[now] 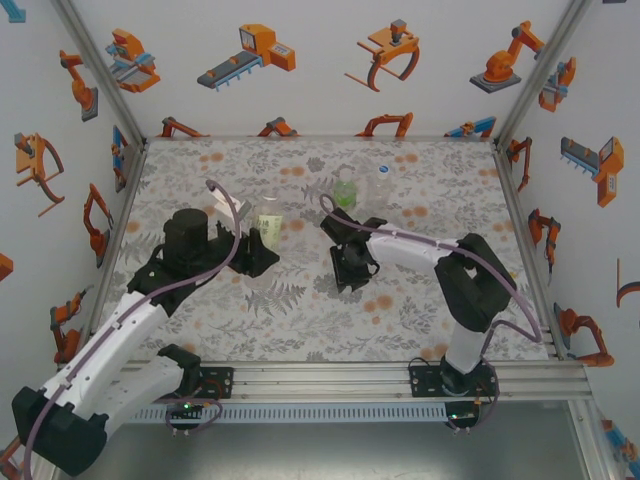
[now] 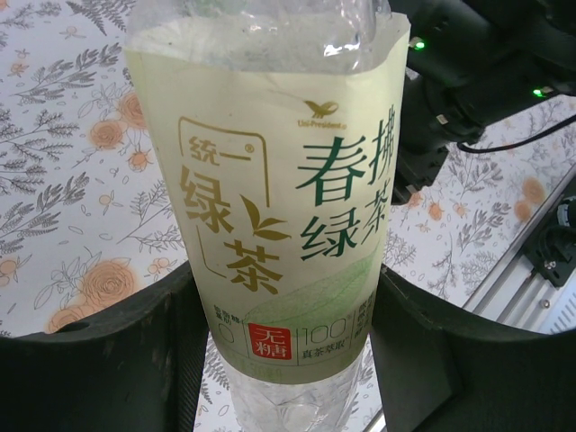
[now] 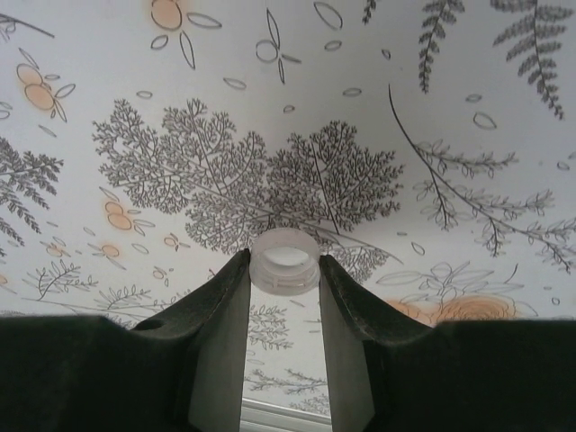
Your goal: Screw on the bottle caps
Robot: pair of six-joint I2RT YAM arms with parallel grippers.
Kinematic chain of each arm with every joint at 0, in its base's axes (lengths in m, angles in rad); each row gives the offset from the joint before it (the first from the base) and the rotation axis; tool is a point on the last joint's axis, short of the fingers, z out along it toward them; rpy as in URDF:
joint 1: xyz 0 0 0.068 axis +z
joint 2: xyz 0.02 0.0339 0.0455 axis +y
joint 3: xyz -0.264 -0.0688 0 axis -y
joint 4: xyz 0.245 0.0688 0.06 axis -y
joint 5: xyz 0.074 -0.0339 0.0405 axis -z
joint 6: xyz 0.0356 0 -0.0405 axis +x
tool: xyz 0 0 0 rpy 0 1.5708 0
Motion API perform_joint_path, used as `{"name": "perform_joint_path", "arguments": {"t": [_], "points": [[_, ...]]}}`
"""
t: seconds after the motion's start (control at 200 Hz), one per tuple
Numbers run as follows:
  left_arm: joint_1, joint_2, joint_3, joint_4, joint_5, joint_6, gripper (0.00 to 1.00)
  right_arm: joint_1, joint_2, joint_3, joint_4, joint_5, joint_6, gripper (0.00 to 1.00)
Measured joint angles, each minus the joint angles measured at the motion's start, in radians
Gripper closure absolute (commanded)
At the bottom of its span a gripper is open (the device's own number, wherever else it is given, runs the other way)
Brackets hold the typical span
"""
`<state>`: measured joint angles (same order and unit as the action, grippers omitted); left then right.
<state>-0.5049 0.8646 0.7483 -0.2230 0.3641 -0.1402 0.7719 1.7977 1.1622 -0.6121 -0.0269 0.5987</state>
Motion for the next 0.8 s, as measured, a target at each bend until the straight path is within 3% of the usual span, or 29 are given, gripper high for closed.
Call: {"name": "perform_joint_path", "arguments": {"t": [0.461,0.801], "points": [[0.002,-0.019,-0.058,0.082,0.015,-0.055,1.0,-0.011,0.024,0.009,-0.009,-0.014,-0.024,0.55],[0.002,0.027,-0.031,0.081,0.054,-0.054,1.0,-0.011,-0.033,0.021,-0.026,-0.018,-0.025,0.59]]}}
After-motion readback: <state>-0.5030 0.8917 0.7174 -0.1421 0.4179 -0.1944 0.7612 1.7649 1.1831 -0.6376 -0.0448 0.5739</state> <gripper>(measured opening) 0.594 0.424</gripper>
